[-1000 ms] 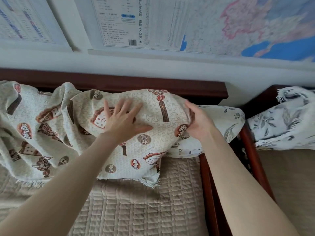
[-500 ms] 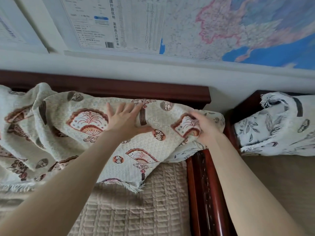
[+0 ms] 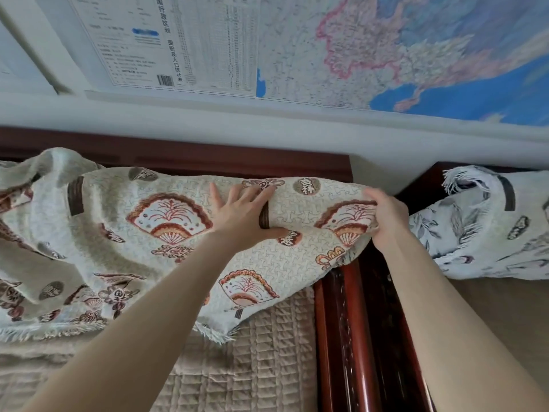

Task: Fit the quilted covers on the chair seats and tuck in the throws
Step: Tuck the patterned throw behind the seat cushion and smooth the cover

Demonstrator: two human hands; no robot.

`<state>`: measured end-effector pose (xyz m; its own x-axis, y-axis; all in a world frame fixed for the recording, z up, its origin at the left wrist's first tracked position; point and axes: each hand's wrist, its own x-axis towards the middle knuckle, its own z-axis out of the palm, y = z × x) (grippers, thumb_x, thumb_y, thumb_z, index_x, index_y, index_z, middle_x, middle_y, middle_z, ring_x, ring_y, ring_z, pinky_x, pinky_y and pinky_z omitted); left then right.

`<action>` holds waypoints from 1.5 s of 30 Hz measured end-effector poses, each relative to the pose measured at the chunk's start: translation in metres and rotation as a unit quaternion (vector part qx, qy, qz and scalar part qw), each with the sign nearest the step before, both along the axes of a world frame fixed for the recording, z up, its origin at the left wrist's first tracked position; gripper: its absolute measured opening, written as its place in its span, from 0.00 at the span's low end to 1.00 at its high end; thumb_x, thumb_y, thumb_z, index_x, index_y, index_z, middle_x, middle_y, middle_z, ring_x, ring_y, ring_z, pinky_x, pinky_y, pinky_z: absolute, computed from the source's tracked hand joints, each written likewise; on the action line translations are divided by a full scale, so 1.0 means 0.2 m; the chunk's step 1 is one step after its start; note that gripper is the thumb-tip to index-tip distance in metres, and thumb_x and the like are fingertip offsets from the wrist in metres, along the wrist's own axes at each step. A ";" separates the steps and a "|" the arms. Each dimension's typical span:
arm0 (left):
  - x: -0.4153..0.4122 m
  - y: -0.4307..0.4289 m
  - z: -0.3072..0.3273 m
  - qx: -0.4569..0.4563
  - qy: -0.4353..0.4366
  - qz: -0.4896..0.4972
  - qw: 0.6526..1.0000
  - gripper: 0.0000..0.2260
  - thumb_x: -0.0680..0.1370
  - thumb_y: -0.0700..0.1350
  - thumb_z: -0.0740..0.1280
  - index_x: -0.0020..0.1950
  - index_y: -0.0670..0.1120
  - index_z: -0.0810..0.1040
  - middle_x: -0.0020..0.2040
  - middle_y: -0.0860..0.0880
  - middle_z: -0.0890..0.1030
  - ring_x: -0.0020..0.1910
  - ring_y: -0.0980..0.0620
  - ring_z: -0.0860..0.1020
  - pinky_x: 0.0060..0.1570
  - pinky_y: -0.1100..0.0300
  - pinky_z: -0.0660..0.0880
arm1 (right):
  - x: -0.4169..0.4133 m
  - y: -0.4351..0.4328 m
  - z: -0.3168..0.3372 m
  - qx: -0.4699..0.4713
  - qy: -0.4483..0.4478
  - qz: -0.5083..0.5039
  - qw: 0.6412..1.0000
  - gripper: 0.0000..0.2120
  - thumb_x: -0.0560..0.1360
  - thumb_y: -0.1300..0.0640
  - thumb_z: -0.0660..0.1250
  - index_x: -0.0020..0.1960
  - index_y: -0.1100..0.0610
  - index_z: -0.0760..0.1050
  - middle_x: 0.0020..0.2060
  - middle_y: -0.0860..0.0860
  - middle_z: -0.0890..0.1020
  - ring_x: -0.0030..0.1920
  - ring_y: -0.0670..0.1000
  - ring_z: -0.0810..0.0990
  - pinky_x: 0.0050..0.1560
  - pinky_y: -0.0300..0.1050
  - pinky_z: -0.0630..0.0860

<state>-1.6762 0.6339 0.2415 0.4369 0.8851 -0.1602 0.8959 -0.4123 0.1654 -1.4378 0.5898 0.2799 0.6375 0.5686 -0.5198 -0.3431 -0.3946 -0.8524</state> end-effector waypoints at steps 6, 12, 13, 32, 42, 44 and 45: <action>0.03 0.01 -0.01 0.000 0.012 -0.004 1.000 0.48 0.61 0.79 0.45 0.78 0.60 0.47 0.76 0.56 0.59 0.75 0.47 0.54 0.69 0.29 0.36 | 0.06 0.05 -0.06 0.002 0.018 -0.034 0.999 0.10 0.77 0.60 0.67 0.38 0.60 0.71 0.34 0.55 0.76 0.33 0.53 0.76 0.33 0.45 0.72; 0.21 0.02 0.02 -0.015 0.013 -0.033 0.999 0.41 0.69 0.77 0.52 0.78 0.61 0.50 0.75 0.57 0.62 0.75 0.48 0.58 0.69 0.30 0.37 | 0.23 0.08 -0.04 0.007 -0.010 -0.054 0.998 0.18 0.77 0.65 0.65 0.64 0.73 0.69 0.34 0.54 0.73 0.32 0.52 0.75 0.33 0.45 0.71; 0.23 0.03 0.01 -0.013 0.011 -0.035 0.999 0.40 0.69 0.76 0.52 0.78 0.60 0.51 0.74 0.57 0.63 0.74 0.49 0.59 0.69 0.30 0.37 | 0.25 0.08 -0.05 -0.002 -0.004 -0.053 0.999 0.17 0.77 0.64 0.65 0.64 0.72 0.70 0.35 0.55 0.74 0.32 0.52 0.76 0.34 0.46 0.73; 0.22 0.25 -0.07 -0.025 -0.066 -0.029 0.997 0.35 0.72 0.70 0.52 0.77 0.58 0.60 0.72 0.54 0.67 0.75 0.50 0.56 0.69 0.36 0.34 | 0.10 -0.49 -0.26 0.033 0.002 0.122 0.992 0.09 0.71 0.62 0.74 0.50 0.60 0.82 0.45 0.54 0.86 0.47 0.48 0.85 0.46 0.37 0.77; 0.05 0.04 -0.16 0.076 -0.006 -0.042 0.996 0.42 0.72 0.72 0.50 0.77 0.56 0.34 0.77 0.49 0.33 0.75 0.48 0.31 0.67 0.40 0.29 | 0.06 -0.59 -0.45 -0.106 -0.190 0.210 0.953 0.24 0.74 0.53 0.71 0.68 0.59 0.71 0.61 0.53 0.79 0.62 0.52 0.77 0.64 0.49 0.72; -0.06 -0.05 -0.20 0.086 -0.038 -0.014 0.995 0.41 0.74 0.69 0.56 0.76 0.58 0.34 0.77 0.50 0.32 0.74 0.50 0.30 0.67 0.40 0.28 | -0.01 -0.62 -0.43 -0.075 -0.195 0.214 0.954 0.29 0.75 0.55 0.71 0.73 0.54 0.66 0.66 0.48 0.74 0.67 0.48 0.72 0.66 0.45 0.68; -0.12 -0.09 -0.21 0.083 -0.055 0.004 0.995 0.42 0.74 0.68 0.59 0.76 0.59 0.35 0.76 0.51 0.32 0.74 0.50 0.30 0.68 0.40 0.28 | -0.05 -0.63 -0.42 -0.059 -0.196 0.214 0.955 0.32 0.75 0.56 0.71 0.75 0.53 0.61 0.69 0.46 0.71 0.69 0.46 0.68 0.68 0.44 0.65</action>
<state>-1.6996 0.6153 0.1998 0.4368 0.8988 0.0373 0.8794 -0.4354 0.1926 -1.4480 0.4636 0.1961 0.5187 0.7726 -0.3660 0.2074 -0.5290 -0.8229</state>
